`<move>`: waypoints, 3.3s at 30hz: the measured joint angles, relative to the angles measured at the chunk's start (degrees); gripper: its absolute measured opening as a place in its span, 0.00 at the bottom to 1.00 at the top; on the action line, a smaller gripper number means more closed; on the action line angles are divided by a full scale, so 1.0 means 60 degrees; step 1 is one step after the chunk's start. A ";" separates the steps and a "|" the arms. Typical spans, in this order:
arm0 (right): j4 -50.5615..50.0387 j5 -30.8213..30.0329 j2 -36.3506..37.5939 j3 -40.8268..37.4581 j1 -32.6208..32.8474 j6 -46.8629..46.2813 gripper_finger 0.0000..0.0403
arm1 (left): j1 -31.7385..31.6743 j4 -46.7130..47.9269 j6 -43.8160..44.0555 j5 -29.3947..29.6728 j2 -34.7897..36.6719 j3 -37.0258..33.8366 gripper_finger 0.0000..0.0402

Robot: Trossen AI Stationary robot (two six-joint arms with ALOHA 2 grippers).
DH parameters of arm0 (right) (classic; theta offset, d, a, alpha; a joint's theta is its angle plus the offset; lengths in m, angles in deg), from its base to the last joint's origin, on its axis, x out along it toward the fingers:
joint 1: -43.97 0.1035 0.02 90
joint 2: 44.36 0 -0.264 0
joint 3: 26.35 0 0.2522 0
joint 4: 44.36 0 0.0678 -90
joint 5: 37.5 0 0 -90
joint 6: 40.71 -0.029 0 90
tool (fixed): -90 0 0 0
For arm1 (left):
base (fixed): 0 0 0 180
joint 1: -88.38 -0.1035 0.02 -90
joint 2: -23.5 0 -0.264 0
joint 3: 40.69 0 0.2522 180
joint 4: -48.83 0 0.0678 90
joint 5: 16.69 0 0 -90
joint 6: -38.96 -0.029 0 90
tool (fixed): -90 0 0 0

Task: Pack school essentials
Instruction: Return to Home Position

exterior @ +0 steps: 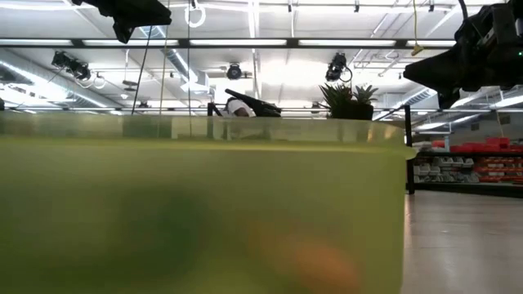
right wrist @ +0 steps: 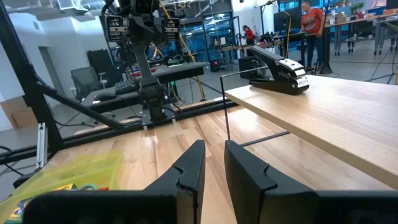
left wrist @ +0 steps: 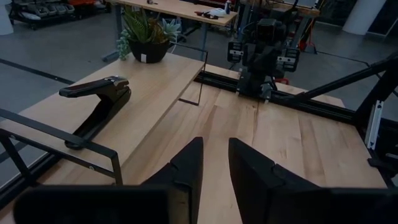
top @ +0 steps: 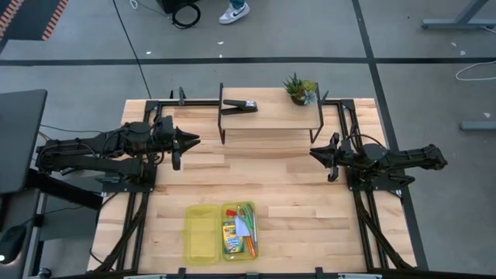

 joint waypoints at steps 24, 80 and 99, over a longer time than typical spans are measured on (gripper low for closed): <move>0.0004 0.0000 -0.0001 0.0000 0.0000 -0.0092 0.17 | 0.0298 0.0091 -0.0001 -0.0004 0.0254 -0.0041 0.20; -0.0036 0.0000 0.0002 0.0000 -0.0004 -0.0096 0.17 | 0.2120 -0.5736 -0.1504 0.0000 0.6044 -0.6759 0.22; -0.0044 0.0000 0.0002 0.0000 -0.0004 -0.0096 0.17 | 0.2120 -0.5769 -0.1501 0.0000 0.6048 -0.6767 0.23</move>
